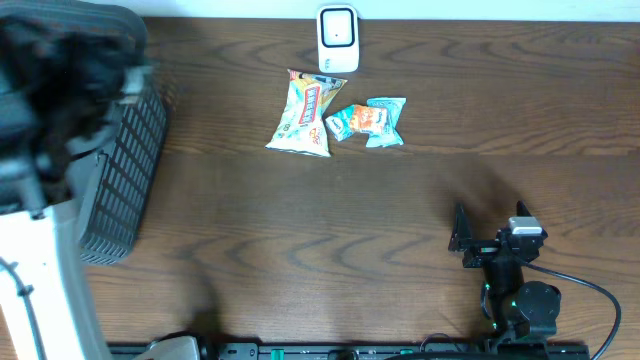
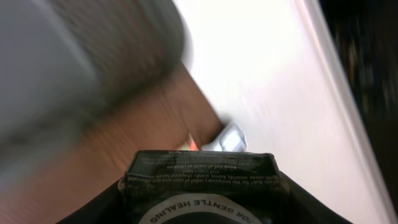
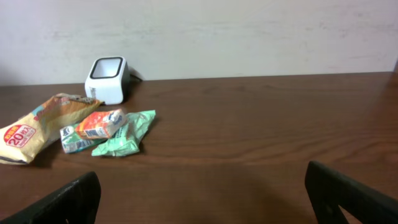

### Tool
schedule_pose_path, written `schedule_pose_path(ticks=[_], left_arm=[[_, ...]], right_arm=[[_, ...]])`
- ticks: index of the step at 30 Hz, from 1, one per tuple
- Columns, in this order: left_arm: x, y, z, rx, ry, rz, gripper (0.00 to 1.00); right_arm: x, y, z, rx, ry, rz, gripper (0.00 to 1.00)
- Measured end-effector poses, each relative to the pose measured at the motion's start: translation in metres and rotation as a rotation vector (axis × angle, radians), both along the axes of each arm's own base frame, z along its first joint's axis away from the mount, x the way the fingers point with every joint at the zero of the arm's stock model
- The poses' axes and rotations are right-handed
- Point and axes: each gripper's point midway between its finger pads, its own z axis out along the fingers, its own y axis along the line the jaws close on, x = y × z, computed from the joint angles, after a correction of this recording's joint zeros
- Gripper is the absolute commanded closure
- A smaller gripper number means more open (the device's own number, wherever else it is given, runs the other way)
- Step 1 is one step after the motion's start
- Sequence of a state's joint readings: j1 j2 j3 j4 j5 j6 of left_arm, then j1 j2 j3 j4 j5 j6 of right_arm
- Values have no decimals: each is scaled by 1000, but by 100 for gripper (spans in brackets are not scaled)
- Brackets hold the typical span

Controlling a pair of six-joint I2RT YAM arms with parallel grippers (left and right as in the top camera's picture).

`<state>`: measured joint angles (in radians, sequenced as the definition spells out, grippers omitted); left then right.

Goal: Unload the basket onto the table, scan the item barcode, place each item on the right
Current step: 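Carry the Zam-Buk tin to the scanner and release it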

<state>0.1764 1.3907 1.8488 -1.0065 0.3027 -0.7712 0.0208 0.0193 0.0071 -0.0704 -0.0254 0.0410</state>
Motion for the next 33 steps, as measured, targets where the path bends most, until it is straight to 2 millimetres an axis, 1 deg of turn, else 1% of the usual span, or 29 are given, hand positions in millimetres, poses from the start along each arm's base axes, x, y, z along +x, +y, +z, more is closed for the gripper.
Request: schedule_pose_path(ticks=[2, 3, 5, 9, 11, 13, 15, 18, 19, 20, 21, 24, 25, 27, 30, 33], left_arm=[[9, -36, -11, 8, 31, -107, 52], [15, -59, -22, 19, 60, -165, 52], [23, -91, -39, 35, 105, -246, 51], [39, -152, -90, 107, 222, -366, 52], [47, -178, -117, 154, 268, -417, 51], [51, -199, -143, 187, 314, -456, 51], [56, -223, -175, 220, 365, -498, 51], [59, -248, -215, 255, 426, -540, 51], [59, -259, -235, 269, 457, -563, 50], [58, -266, -247, 277, 474, -576, 44], [58, -271, -256, 285, 486, -586, 41], [55, -284, -277, 303, 514, -611, 40], [53, -287, -281, 307, 520, -618, 37], [50, -292, -285, 312, 525, -630, 24], [49, -296, -285, 318, 518, -644, 10], [50, -295, -285, 324, 515, -650, 6]], right_arm=[[0, 0, 0, 0, 0, 0, 1], [0, 0, 0, 0, 0, 0, 1], [0, 0, 0, 0, 0, 0, 1], [0, 0, 0, 0, 0, 0, 1], [0, 0, 0, 0, 0, 0, 1], [0, 0, 0, 0, 0, 0, 1], [0, 0, 0, 0, 0, 0, 1], [0, 0, 0, 0, 0, 0, 1], [0, 0, 0, 0, 0, 0, 1], [0, 0, 0, 0, 0, 0, 1], [0, 0, 0, 0, 0, 0, 1], [0, 0, 0, 0, 0, 0, 1], [0, 0, 0, 0, 0, 0, 1], [0, 0, 0, 0, 0, 0, 1], [0, 0, 0, 0, 0, 0, 1], [0, 0, 0, 0, 0, 0, 1]])
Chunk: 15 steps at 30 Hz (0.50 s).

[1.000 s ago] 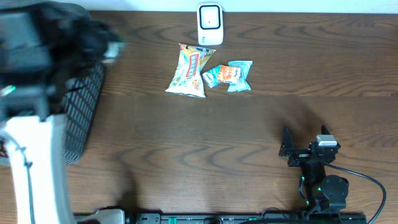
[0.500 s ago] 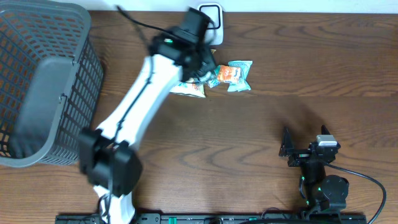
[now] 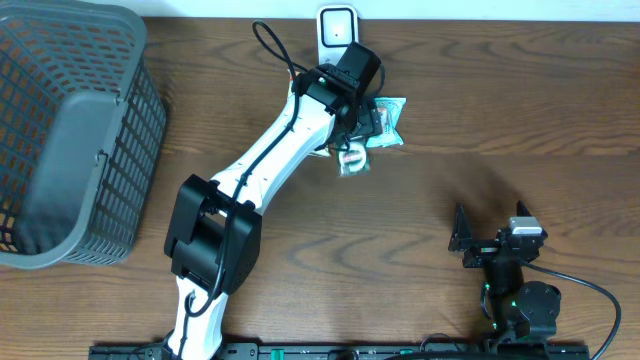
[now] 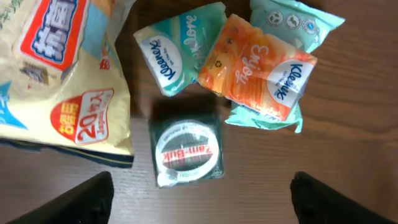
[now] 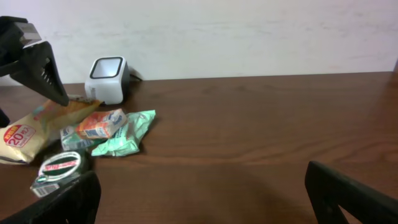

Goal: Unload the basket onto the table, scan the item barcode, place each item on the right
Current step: 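Carry the Zam-Buk tin to the scanner and release it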

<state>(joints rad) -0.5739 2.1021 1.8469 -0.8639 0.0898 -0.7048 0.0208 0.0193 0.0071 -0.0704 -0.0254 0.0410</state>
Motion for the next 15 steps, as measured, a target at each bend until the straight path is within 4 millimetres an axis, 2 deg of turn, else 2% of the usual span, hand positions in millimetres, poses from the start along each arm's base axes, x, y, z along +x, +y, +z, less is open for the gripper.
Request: schedule_pose_path(ticks=[5, 9, 12, 15], left_arm=[[0, 11, -2, 17, 18, 6, 5], [2, 24, 6, 23, 17, 20, 3], [2, 38, 35, 8, -25, 29, 0], [0, 57, 84, -31, -111, 52, 0]], right_arm=[[0, 0, 0, 0, 0, 0, 1], [0, 0, 0, 0, 0, 0, 1], [0, 0, 0, 0, 0, 0, 1], [0, 0, 0, 0, 0, 0, 1]])
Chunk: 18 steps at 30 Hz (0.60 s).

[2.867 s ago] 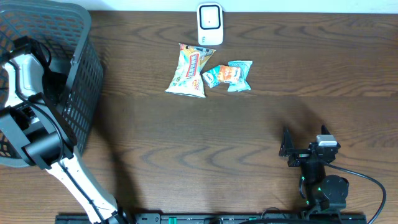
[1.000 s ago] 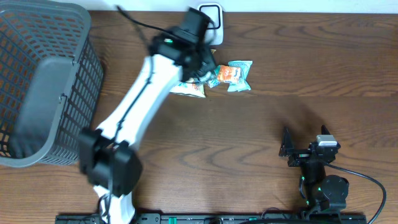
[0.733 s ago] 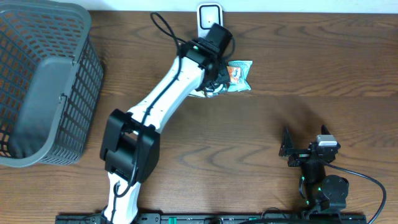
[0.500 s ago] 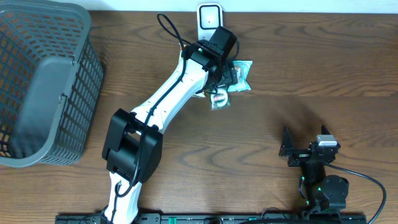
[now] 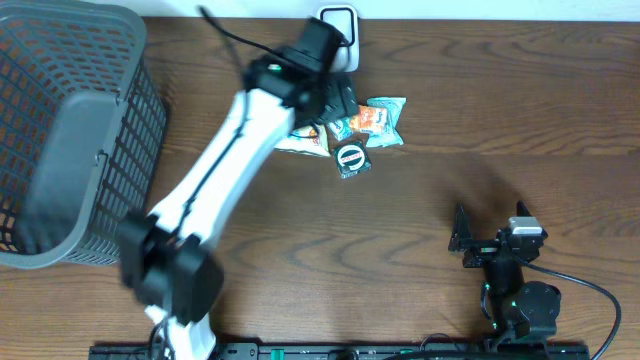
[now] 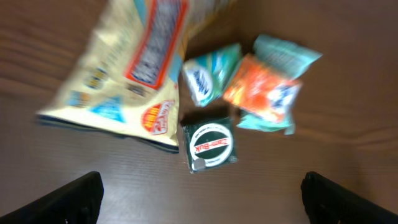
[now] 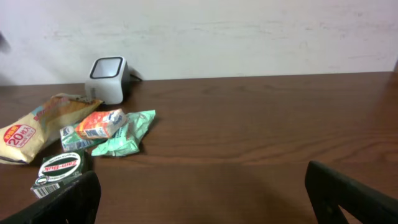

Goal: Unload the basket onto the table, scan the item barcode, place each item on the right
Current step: 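Carry the Zam-Buk tin to the scanner and release it, then withdraw the left gripper back beside the basket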

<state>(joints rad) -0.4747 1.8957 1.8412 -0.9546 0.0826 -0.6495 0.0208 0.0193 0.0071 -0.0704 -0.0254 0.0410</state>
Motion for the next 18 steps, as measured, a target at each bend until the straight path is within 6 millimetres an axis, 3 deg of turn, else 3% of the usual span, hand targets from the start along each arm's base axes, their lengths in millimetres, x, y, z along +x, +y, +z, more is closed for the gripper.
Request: schedule_pose_path(ticks=[4, 7, 11, 18], left_arm=[[-19, 39, 74, -51, -121, 57, 2], [-42, 74, 111, -65, -168, 109, 2], [-74, 124, 134, -29, -180, 206, 2], [-122, 217, 158, 62, -209, 476, 2]], right_arm=[[0, 0, 0, 0, 0, 0, 1], [0, 0, 0, 0, 0, 0, 1], [0, 0, 0, 0, 0, 0, 1], [0, 0, 0, 0, 0, 0, 1]])
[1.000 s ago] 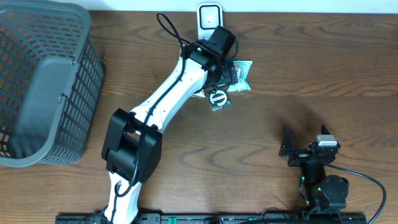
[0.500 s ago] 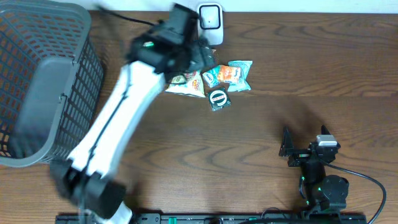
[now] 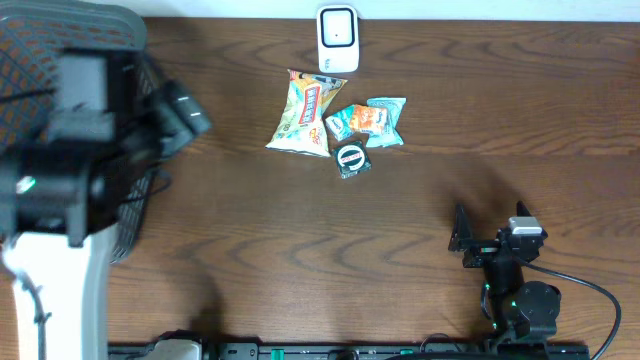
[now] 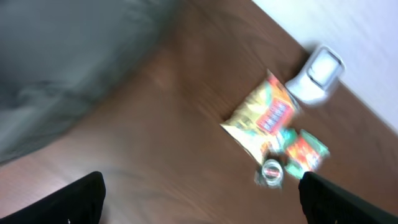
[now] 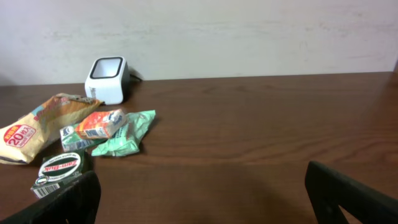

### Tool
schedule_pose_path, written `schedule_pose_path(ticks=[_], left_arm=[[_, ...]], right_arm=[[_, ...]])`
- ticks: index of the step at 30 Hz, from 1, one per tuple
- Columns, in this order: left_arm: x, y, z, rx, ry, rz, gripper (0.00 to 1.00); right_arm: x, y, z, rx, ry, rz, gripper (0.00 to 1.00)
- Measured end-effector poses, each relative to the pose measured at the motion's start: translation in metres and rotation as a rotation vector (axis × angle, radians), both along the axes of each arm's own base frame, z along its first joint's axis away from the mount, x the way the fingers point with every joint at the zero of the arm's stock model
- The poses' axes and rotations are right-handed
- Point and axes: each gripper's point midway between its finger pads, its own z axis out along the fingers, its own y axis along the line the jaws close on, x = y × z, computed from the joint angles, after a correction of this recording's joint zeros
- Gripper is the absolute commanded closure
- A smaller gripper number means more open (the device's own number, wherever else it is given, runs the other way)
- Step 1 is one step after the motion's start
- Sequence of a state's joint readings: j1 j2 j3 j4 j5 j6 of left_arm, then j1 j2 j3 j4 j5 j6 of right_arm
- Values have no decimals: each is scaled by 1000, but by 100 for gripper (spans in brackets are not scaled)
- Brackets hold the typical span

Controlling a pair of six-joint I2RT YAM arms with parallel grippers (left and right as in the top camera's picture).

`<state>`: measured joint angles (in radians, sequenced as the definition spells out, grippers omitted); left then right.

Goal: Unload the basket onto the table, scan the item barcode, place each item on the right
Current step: 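Withdraw the left gripper back beside the basket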

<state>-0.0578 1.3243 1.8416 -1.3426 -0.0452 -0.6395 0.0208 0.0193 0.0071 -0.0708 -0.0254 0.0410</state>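
Note:
A dark green box with a round label [image 3: 351, 159] lies on the table just in front of the tissue packs [image 3: 368, 120]; it also shows in the right wrist view [image 5: 59, 171] and, small and blurred, in the left wrist view [image 4: 272, 171]. The white barcode scanner [image 3: 337, 38] stands at the table's far edge. My left arm [image 3: 60, 170] is a blur at the far left; the left gripper [image 4: 199, 205] is open and empty, high up and far from the items. My right gripper [image 5: 217, 199] rests open near the front right [image 3: 462, 238].
A yellow snack bag [image 3: 305, 112] lies left of the tissue packs. A grey mesh basket [image 3: 130, 215] stands at the left edge, partly under my left arm. Bare brown table lies between the items and my right gripper.
My left arm has moved from above the item pile to the far left, over the basket. The dark green box stays where it lay. The right arm has not moved.
My left gripper was shut on the dark green box, raised at the left by the basket. Then the box lay beside the tissue packs with the gripper open just above it. The gripper was then higher, and is now far left.

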Motion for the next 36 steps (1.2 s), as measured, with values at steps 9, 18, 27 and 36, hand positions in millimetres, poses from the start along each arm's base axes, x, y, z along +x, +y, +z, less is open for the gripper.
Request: schedule_pose_path(ticks=[9, 18, 27, 36], left_arm=[[-81, 85, 5, -49, 29, 467, 3], [-111, 102, -6, -130, 84, 696, 3], [-112, 102, -6, -140, 81, 712, 2], [-112, 102, -6, -140, 81, 712, 2]], right_arm=[[0, 0, 0, 0, 0, 0, 1], [0, 0, 0, 0, 0, 0, 1], [0, 0, 0, 0, 0, 0, 1], [0, 0, 0, 0, 0, 0, 1]])
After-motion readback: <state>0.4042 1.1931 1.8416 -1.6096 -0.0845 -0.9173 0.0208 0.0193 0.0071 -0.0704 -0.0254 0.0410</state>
